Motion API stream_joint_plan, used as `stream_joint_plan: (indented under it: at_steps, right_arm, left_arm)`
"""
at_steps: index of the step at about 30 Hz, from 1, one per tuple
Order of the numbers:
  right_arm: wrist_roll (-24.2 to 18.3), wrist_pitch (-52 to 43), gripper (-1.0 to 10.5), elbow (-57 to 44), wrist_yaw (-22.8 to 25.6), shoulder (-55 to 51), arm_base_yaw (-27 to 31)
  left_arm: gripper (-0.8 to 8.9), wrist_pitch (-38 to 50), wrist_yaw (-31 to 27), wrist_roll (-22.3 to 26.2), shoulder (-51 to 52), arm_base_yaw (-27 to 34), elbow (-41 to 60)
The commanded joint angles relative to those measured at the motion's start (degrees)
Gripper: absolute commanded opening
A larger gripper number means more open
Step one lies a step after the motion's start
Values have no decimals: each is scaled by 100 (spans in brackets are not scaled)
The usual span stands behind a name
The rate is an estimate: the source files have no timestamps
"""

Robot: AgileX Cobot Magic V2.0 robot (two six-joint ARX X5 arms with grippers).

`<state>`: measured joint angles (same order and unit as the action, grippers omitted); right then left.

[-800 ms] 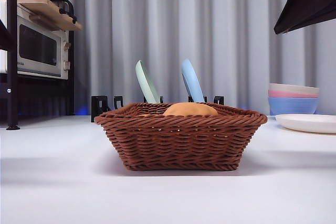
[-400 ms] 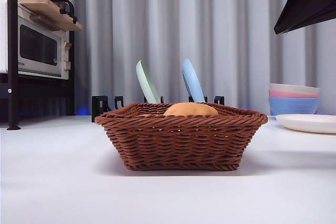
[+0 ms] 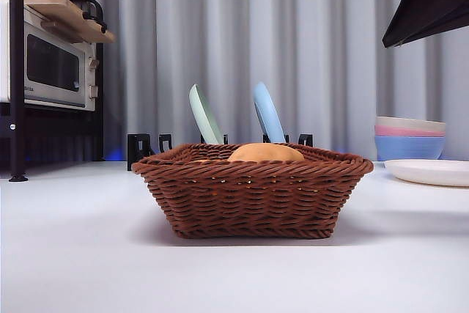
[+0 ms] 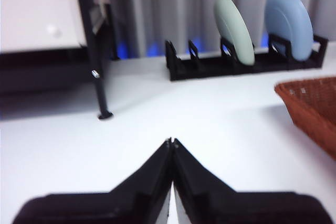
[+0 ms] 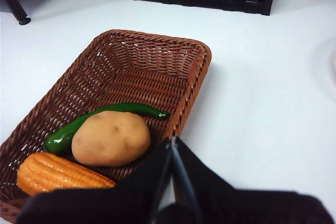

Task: Pick up the basket,pick up the corn from the table,pick up the potato from the table,pick up the cucumber from the table,put all items into the basket

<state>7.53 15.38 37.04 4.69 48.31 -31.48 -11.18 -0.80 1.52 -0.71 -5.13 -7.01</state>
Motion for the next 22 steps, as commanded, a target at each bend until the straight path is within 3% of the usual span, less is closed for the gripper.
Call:
stream_joint_plan:
  at_steps: [1,13,17,22]
  right_arm:
    - [46,-31,2,-24,17,0,0]
    - [46,-28,2,-24,17,0,0]
    - [48,-26,2,-24,17,0,0]
    - [46,-26,2,-24,17,0,0]
  left_arm:
    - [-3,205,175,63,59,76,337]
    - [-3,35,271,-48,59,74,678]
    - [-3,44,269,-551,48,72,678]
    - [-3,44,232,-575,48,72,678]
